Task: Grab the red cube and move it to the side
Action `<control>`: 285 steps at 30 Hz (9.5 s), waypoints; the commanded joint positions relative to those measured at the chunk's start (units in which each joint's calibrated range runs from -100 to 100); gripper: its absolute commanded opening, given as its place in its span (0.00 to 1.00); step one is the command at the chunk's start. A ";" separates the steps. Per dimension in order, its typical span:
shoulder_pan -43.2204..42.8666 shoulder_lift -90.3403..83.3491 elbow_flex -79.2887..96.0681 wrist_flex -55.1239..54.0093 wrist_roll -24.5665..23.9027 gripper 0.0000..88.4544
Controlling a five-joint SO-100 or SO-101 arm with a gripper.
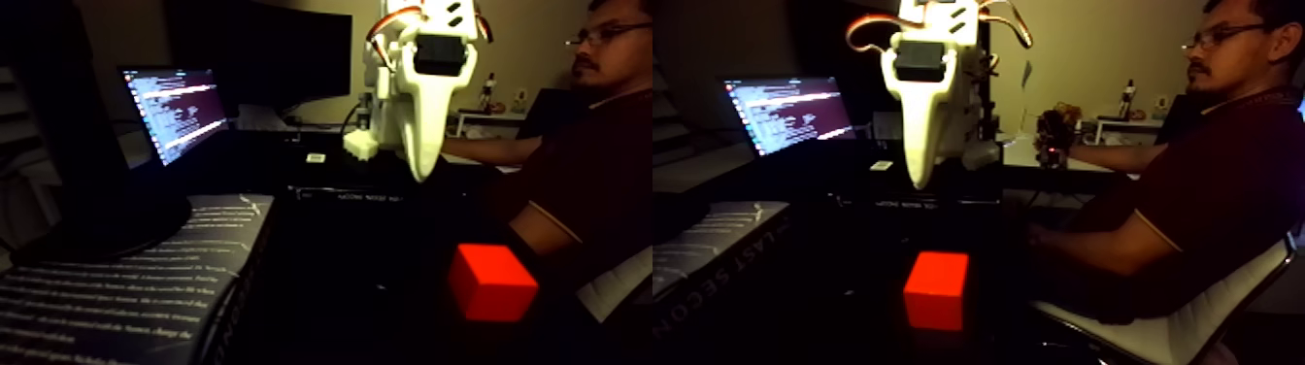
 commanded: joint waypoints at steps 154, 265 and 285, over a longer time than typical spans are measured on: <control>2.25 59.33 -40.00 -10.78 12.66 0.01; 5.91 88.15 -51.06 -9.77 0.90 0.45; 3.91 90.59 -50.70 -9.93 0.68 0.48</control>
